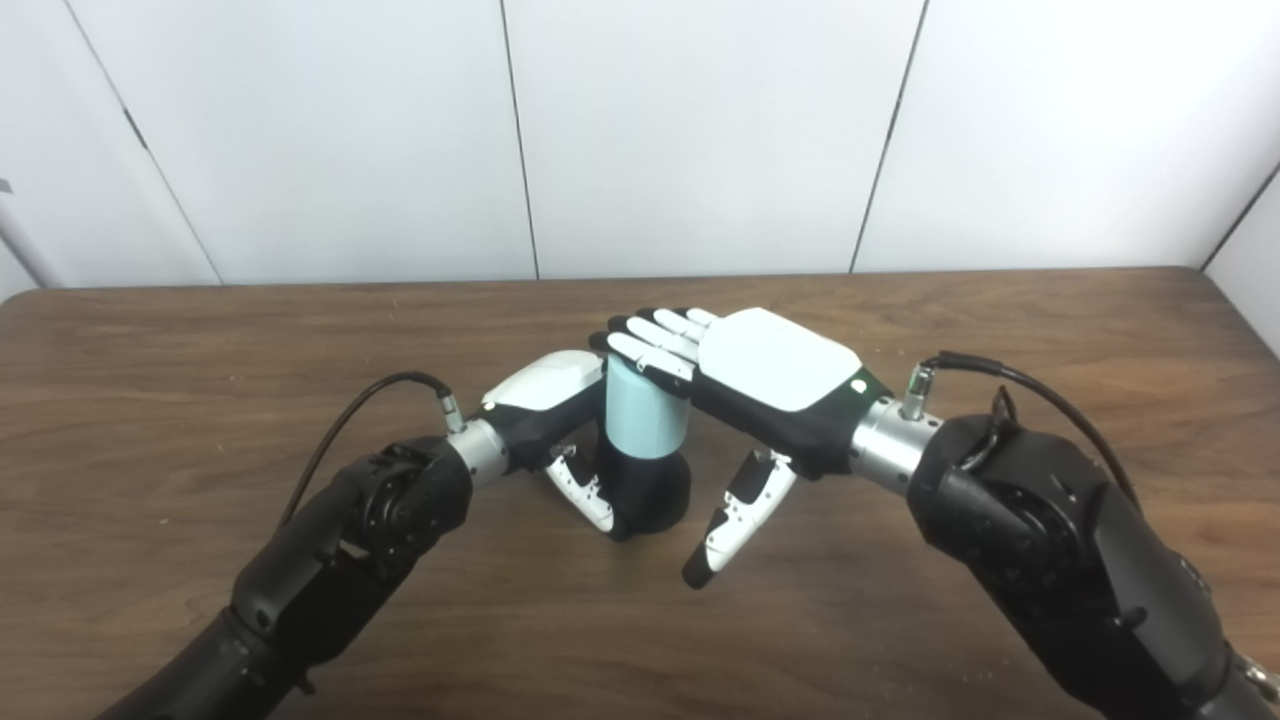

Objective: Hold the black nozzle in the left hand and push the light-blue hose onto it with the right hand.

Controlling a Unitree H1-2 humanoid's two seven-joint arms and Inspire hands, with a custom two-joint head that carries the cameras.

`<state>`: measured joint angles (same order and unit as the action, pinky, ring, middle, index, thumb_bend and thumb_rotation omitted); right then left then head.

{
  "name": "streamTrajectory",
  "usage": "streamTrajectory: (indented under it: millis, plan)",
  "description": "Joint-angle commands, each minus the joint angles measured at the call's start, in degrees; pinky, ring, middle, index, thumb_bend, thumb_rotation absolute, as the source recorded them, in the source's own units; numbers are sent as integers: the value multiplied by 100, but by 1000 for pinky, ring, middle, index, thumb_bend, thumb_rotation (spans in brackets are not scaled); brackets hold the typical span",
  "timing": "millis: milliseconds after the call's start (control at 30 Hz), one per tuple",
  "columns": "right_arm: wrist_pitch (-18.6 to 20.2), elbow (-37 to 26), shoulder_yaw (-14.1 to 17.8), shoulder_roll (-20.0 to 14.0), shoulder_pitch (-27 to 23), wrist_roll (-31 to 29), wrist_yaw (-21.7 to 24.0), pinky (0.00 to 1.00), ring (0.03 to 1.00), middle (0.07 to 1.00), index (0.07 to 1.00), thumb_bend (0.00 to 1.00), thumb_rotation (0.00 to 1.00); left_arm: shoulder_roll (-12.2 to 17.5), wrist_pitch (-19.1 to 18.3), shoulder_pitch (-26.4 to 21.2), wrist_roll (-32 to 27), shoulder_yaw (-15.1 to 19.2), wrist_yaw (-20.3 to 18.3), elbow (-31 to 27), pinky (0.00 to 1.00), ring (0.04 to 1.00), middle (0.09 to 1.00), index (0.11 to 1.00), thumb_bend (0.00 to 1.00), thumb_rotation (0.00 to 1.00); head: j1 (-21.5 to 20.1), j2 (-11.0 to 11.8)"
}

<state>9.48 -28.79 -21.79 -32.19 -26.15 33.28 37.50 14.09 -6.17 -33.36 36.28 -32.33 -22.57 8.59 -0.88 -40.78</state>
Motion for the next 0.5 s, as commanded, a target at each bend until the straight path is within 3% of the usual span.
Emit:
streamTrajectory:
  millis: [0, 467]
  plan:
    - [219, 181, -296, 2, 187, -76, 598, 1000, 1000, 1000, 1000, 956, 451, 112, -140, 147, 139, -121, -307, 134, 1000, 599, 485, 484, 526, 0, -2, -11]
    - [-271, 293, -638, 31, -112, -95, 550, 1000, 1000, 1000, 1000, 950, 446, 86, -125, 144, 165, -130, -264, 136, 1000, 604, 489, 481, 526, 0, -3, -28]
